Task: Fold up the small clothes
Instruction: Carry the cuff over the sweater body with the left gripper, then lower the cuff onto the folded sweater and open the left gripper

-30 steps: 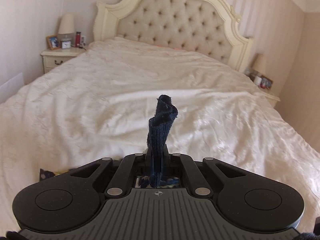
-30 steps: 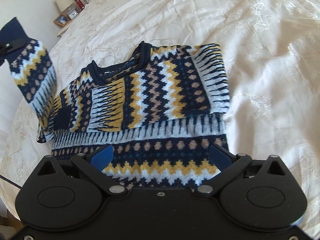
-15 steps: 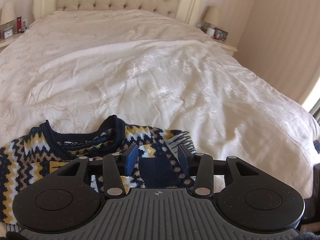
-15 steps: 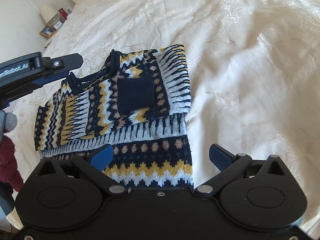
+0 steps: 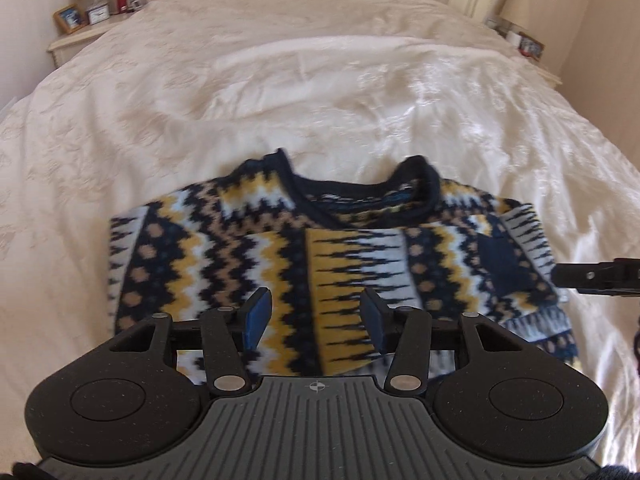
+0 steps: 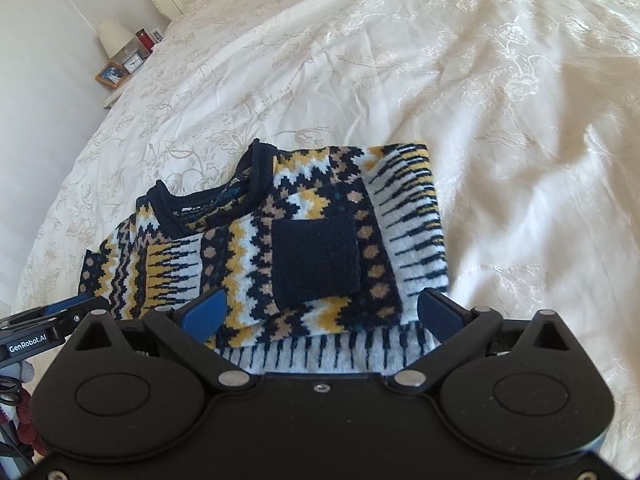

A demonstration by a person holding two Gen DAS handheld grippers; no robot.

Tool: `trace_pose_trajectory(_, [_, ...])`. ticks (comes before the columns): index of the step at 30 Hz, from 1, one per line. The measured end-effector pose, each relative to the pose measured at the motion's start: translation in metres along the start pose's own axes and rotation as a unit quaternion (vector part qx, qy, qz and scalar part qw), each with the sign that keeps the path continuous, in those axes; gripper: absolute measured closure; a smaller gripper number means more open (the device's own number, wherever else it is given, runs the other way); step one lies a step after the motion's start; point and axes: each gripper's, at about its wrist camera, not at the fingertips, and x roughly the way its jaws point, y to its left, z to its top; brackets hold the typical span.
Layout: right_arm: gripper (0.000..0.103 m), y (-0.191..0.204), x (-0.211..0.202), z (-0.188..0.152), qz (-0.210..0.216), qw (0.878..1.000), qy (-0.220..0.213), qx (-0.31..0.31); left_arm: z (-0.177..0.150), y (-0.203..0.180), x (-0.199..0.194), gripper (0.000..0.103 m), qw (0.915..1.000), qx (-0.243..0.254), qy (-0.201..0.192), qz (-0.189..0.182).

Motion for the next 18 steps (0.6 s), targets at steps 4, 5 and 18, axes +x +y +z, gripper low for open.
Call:
trace_pose_trajectory(4, [0.004,0.000,0.013,0.009,0.003,1.000,0.004,0.011,0.004,0.039,0.008,0.056,0.9991,-0.029,0.005,0.030])
trace_pose_trajectory(5, [0.006,0.000,0.017,0.011,0.002,1.000,0.007,0.010,0.005,0.046,0.010,0.056,0.9988,-0.035,0.006,0.034])
trace_pose_trajectory(18, [0.019,-0.009,0.059,0.027,0.028,0.999,0.047,0.002,0.009,0.081,0.070,0.053,0.9951,-0.071,0.060,0.034])
